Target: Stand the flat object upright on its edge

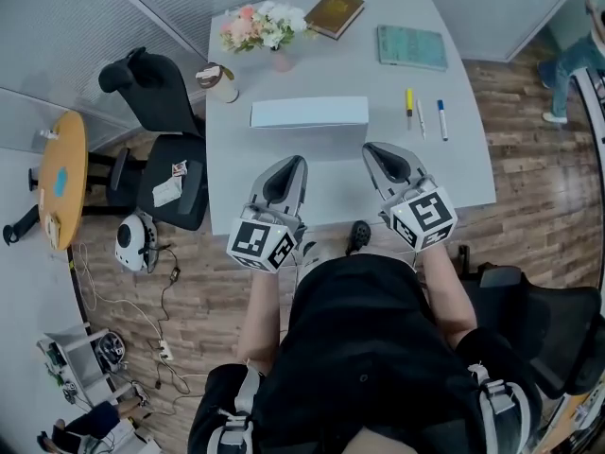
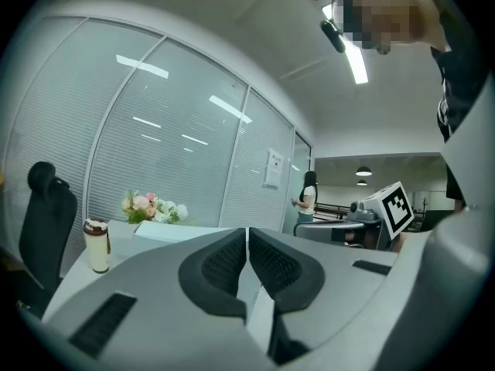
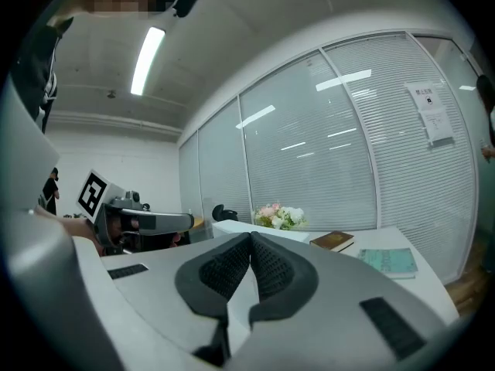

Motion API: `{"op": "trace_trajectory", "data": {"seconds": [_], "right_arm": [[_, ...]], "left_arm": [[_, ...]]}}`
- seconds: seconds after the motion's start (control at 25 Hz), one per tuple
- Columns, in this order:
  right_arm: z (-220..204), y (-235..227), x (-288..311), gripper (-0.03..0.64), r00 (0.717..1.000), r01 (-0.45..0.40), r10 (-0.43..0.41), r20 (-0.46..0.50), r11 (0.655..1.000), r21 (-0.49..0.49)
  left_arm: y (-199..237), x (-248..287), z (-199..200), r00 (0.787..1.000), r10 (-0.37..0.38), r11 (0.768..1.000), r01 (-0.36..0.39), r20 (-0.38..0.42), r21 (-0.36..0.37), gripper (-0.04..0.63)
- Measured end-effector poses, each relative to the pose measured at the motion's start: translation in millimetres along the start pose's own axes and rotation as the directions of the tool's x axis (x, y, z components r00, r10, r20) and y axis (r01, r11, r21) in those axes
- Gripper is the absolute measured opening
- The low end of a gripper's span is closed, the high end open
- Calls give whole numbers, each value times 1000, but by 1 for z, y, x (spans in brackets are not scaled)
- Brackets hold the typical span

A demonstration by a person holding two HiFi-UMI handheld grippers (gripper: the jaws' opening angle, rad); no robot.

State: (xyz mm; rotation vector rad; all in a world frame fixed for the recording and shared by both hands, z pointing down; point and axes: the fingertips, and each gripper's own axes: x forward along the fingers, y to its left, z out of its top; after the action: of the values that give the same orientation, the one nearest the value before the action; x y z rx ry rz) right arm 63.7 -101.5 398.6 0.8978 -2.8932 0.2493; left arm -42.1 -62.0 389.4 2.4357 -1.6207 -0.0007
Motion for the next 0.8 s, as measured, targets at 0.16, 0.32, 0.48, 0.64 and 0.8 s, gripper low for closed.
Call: {"op": "trace_trajectory", "data": {"seconds": [0.16,0.32,0.48,0.64,0.8], "right_arm": [[20,9,-5,15,1000,1,-1,23,1000,-1],[35,14,-9,15,999,-3,3,34,1000,-3],[46,11,-11,15,998,3,-3,59,1000,2],[51,6,-11,15,998,20,-20,60,1000,0],[52,0,-9,15,998,32,-33,55,999,6]], "left_arm": [[-5,-6,22,1000,-9,1000,9,24,15,31],[-5,-8,42,999,-6,1000,5,51,21,31],[-3,-7,51,998,-7,1000,5,68,26,31],[-2,-6,55,997,-2,1000,1,74,24,31],[2,-2,54,998,6,1000,-7,68,25,31]]}}
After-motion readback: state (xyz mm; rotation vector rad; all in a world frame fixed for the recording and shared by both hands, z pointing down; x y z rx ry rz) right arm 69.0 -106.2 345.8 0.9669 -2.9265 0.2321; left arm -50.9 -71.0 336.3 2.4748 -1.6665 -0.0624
